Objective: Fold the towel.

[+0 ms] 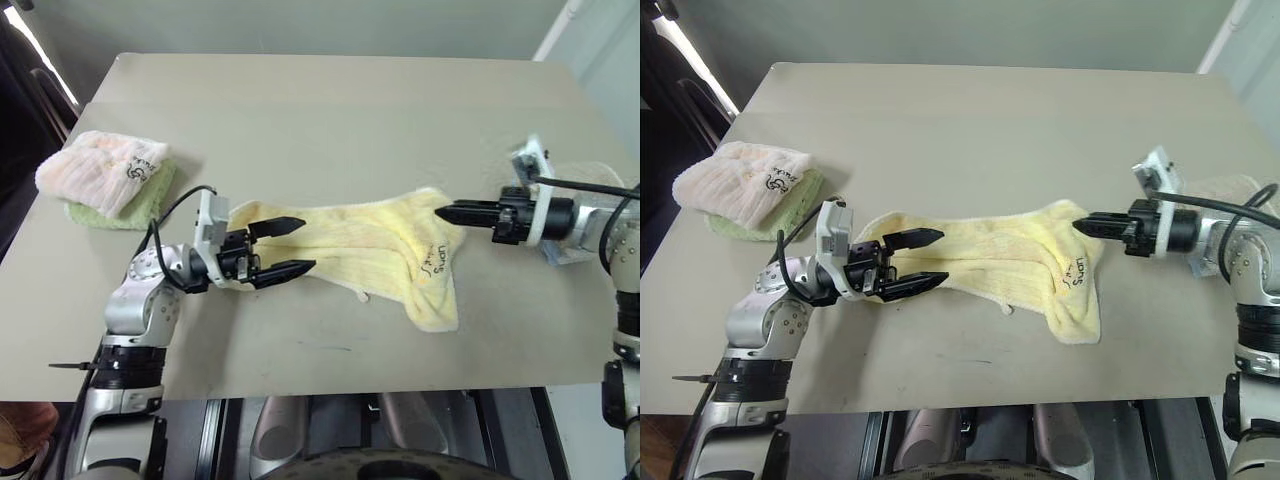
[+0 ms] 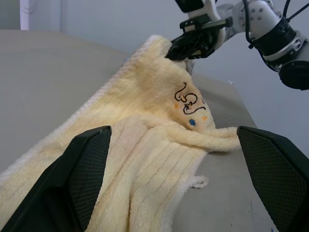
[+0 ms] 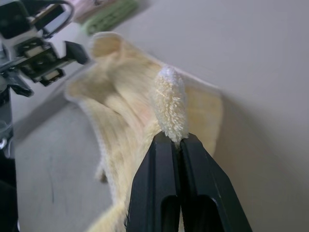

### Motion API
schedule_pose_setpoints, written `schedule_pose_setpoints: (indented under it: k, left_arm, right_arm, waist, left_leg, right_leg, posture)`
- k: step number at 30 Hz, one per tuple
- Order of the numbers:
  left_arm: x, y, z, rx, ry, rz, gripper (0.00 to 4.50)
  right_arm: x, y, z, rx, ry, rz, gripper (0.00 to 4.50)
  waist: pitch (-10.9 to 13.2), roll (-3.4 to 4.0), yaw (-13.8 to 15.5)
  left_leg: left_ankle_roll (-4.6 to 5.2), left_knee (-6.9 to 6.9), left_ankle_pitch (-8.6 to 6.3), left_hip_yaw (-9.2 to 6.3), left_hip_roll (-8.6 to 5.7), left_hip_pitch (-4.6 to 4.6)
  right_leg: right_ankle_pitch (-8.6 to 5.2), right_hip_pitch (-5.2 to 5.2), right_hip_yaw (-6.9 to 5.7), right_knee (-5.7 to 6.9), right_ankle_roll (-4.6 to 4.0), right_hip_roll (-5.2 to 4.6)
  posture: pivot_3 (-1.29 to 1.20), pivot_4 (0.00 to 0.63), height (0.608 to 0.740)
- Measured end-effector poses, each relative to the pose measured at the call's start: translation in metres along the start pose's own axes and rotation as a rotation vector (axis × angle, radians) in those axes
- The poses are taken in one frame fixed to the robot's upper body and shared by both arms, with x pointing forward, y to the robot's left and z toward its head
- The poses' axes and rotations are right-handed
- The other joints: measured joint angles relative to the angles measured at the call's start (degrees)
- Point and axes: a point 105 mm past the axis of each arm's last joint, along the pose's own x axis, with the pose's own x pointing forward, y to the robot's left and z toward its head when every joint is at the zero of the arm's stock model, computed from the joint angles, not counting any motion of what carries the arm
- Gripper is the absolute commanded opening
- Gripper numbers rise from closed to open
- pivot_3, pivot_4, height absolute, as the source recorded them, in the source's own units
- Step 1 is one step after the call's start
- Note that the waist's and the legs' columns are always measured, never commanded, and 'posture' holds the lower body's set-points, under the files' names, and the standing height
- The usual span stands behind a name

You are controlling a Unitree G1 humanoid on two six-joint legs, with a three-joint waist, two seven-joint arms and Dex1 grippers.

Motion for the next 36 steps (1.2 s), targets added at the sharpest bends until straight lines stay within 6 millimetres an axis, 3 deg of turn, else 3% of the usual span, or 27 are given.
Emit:
schedule_pose_setpoints:
  k: [6,9,13,19,25,36]
  left_arm:
    - [0.007,0.0,-0.001,-0.004,-0.007,-0.001,4.5]
    - [0.008,0.0,-0.001,-0.003,-0.006,-0.001,4.5]
    - [0.009,0.001,-0.001,0.007,0.002,0.002,4.5]
    - [0.01,0.002,0.0,0.015,0.003,-0.003,4.5]
    - [0.012,0.004,-0.002,0.005,-0.005,-0.004,4.5]
    - [0.015,0.006,-0.004,0.01,-0.008,-0.017,4.5]
  right_arm:
    - [0.048,0.047,-0.019,-0.128,0.109,0.129,0.04]
    - [0.056,0.053,-0.039,-0.165,0.162,0.122,0.04]
    - [0.056,0.046,-0.051,-0.209,0.183,0.06,0.94]
    - [0.041,0.04,-0.046,-0.224,0.17,0.021,3.07]
    - [0.026,0.048,-0.035,-0.223,0.145,0.063,3.07]
    - [0.033,0.04,-0.027,-0.196,0.17,0.083,3.07]
  waist:
    - [0.0,0.0,0.1]
    - [0.0,-0.01,0.5]
    - [0.0,-0.01,0.5]
    - [0.0,-0.01,0.5]
    - [0.0,-0.03,0.5]
    - [0.0,-0.03,0.5]
  left_leg:
    - [0.0,0.01,0.0,-0.03,0.0,-0.12]
    - [0.02,0.08,0.0,-0.05,-0.04,-0.17]
    - [0.03,0.13,0.0,-0.03,-0.05,-0.15]
    - [0.02,0.12,0.0,-0.02,-0.05,-0.18]
    - [0.01,0.12,0.0,-0.02,-0.05,-0.16]
    - [0.01,0.13,0.0,-0.03,-0.04,-0.17]
  right_leg:
    - [-0.03,-0.09,-0.04,0.0,0.03,-0.01]
    - [-0.04,-0.09,-0.04,-0.01,0.08,-0.04]
    - [-0.01,-0.07,-0.03,0.01,0.08,-0.05]
    - [-0.04,-0.08,-0.03,0.0,0.12,-0.04]
    - [-0.26,-0.06,-0.03,0.0,0.47,-0.02]
    - [-0.23,-0.08,-0.03,0.01,0.45,-0.02]
  posture:
    - [0.0,0.15,0.697]
    - [0.0,0.15,0.697]
    - [0.0,0.15,0.697]
    - [0.0,0.15,0.697]
    - [0.0,0.15,0.697]
    - [0.0,0.15,0.697]
